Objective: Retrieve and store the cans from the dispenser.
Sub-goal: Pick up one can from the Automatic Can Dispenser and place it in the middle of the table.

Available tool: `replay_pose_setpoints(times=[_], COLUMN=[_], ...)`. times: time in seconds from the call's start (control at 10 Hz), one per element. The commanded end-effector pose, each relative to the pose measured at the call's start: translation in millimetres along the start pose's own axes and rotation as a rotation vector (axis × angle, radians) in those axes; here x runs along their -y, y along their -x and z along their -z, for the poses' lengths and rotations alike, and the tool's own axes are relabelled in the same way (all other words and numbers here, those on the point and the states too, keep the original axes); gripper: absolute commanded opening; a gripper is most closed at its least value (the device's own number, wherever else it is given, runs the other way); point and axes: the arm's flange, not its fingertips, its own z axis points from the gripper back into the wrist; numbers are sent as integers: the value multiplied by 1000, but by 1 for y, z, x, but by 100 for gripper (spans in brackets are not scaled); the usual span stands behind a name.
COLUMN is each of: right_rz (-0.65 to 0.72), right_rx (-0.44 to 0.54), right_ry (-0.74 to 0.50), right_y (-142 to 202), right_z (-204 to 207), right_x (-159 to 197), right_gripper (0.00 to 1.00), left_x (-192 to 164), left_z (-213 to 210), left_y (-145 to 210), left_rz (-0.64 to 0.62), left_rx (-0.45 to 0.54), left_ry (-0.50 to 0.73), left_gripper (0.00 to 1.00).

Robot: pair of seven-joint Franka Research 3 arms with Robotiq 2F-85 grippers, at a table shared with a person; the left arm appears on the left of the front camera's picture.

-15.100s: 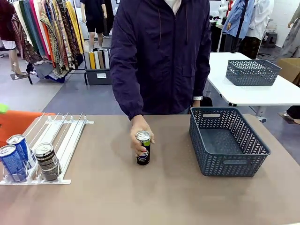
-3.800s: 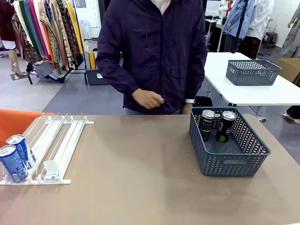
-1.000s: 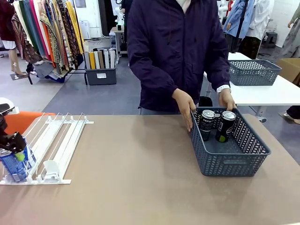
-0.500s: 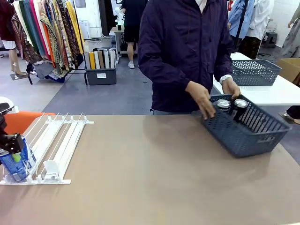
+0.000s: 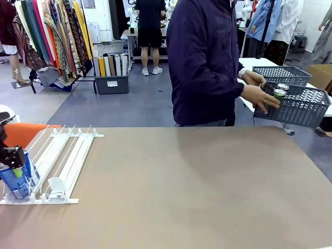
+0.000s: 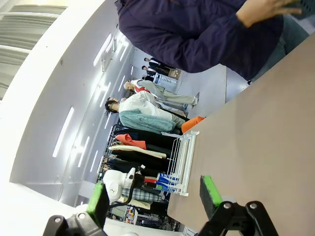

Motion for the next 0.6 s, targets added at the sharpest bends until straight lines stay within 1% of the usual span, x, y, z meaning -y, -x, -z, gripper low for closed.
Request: replay_pose_setpoints(times=[0.0, 0.1, 0.2, 0.3, 0.4, 0.5], right_rz=[-2, -2, -2, -2, -2, -2], right_rx=[18, 18, 18, 18, 18, 18], right_ry=[-26, -26, -26, -26, -26, -26], right_y=[-3, -3, -3, -3, -3, -3], right_z=[2, 2, 2, 2, 2, 2], right_x=[-4, -4, -4, -4, -4, -4], right_gripper=[100, 100, 100, 100, 100, 100], left_x=[11, 15, 17, 16, 12, 8], left_z=[-40, -61, -84, -111, -138, -167], left_y=[19, 32, 45, 60, 75, 92], left_rz=[-17, -18, -7, -13, -17, -10], left_rx=[63, 59, 44, 89, 157, 262], left_ry=[-7, -18, 16, 27, 42, 61], left_gripper=[0, 0, 0, 0, 0, 0])
